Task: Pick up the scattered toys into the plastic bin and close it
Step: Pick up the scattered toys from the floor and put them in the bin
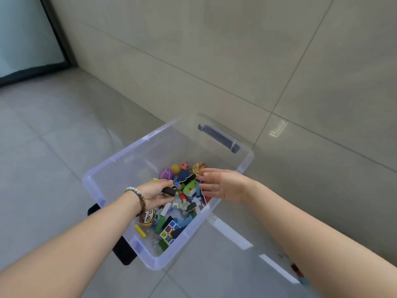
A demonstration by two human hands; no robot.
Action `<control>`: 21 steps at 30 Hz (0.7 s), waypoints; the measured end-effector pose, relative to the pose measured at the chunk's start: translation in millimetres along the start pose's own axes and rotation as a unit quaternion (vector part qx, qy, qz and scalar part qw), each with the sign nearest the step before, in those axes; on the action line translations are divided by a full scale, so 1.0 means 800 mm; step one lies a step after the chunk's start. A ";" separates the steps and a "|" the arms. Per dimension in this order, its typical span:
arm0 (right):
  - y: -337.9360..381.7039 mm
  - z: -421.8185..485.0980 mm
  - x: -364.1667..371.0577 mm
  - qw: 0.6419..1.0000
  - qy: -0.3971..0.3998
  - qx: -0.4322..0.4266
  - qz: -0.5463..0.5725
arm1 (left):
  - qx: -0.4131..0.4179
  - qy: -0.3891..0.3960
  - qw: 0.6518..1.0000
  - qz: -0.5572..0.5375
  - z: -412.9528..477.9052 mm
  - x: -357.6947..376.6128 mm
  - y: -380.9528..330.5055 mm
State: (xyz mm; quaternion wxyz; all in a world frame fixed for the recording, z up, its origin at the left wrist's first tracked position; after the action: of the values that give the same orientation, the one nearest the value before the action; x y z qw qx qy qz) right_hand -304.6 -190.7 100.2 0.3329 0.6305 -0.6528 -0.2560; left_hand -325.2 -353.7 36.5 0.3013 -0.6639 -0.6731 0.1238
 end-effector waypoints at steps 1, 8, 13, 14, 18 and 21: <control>0.003 -0.006 -0.015 1.000 0.000 -0.008 -0.008 | 0.009 0.003 1.000 0.028 -0.001 0.002 -0.003; -0.001 -0.074 -0.166 0.997 -0.053 -0.030 -0.043 | 0.096 0.106 0.978 0.151 -0.055 0.103 -0.051; -0.059 -0.138 -0.281 0.985 -0.101 0.023 -0.137 | 0.131 0.185 0.946 0.230 -0.082 0.242 -0.044; -0.079 -0.148 -0.300 0.982 -0.109 0.039 -0.149 | 0.127 0.192 0.941 0.249 -0.079 0.268 -0.032; -0.186 -0.173 -0.357 0.966 -0.137 0.112 -0.188 | 0.066 0.205 0.927 0.306 -0.028 0.342 0.060; -0.258 -0.166 -0.387 0.951 -0.185 0.106 -0.223 | 0.019 0.186 0.915 0.357 0.020 0.363 0.144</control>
State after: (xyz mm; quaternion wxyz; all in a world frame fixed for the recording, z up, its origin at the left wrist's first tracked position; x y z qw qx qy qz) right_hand -74.1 113.3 -4.3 0.0722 0.7334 -0.5687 -0.3654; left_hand -221.6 -58.3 28.8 0.3690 -0.8652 -0.3211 0.1099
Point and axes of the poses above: each hand's wrist, its own z-axis towards the middle knuckle, its own x-axis out of the palm, y = z × x, the point moved 10 cm from there along z, towards the middle knuckle, and after that the axes turned 2 degrees about -x, right-handed, at the moved point
